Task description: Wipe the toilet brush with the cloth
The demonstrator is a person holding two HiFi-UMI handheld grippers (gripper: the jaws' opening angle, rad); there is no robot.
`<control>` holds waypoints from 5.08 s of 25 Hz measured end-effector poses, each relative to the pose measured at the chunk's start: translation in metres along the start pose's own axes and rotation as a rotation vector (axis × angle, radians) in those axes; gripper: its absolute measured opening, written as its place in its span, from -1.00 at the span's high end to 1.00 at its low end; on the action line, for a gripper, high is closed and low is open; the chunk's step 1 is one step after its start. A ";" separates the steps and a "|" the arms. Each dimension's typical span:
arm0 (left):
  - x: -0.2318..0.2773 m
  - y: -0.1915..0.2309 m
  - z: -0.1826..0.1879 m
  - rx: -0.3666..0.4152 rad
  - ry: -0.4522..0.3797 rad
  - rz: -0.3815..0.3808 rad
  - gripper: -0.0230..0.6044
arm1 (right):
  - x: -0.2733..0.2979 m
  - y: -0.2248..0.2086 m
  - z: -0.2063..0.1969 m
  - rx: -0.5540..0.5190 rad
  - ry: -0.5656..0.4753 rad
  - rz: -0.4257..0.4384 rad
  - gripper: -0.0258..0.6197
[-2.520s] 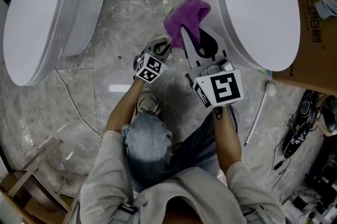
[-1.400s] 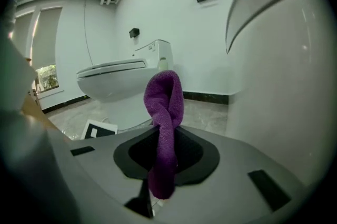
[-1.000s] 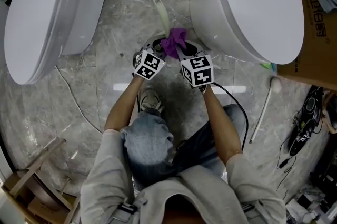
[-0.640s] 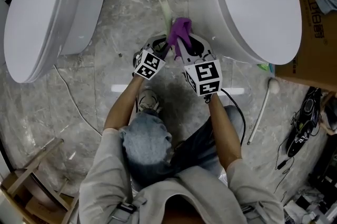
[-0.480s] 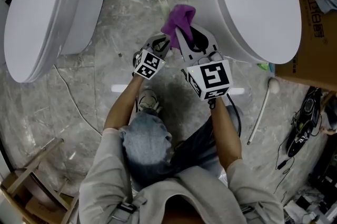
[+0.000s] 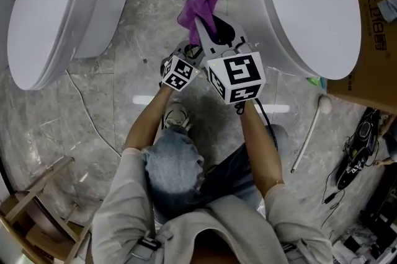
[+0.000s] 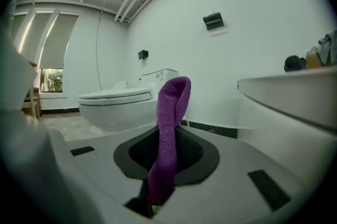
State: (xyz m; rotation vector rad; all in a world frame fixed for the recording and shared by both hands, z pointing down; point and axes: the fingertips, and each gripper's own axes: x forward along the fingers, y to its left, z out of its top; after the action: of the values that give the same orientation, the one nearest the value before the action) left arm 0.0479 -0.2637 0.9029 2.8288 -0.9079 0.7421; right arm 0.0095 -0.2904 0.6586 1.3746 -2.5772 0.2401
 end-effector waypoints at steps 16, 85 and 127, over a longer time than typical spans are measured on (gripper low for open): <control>0.001 0.002 0.002 -0.003 -0.016 0.004 0.73 | 0.000 0.003 -0.140 0.050 0.255 0.035 0.69; 0.001 0.003 -0.004 -0.009 -0.008 -0.004 0.73 | -0.002 -0.025 -0.227 0.016 0.455 -0.044 0.69; -0.277 0.099 0.241 -0.353 -0.246 0.335 0.87 | -0.111 -0.022 0.092 0.045 0.122 -0.179 0.69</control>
State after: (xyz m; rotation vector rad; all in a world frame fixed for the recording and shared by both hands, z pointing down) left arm -0.1017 -0.2510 0.5535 2.5154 -1.4153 0.2221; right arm 0.0782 -0.2363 0.5424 1.5452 -2.3472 0.3420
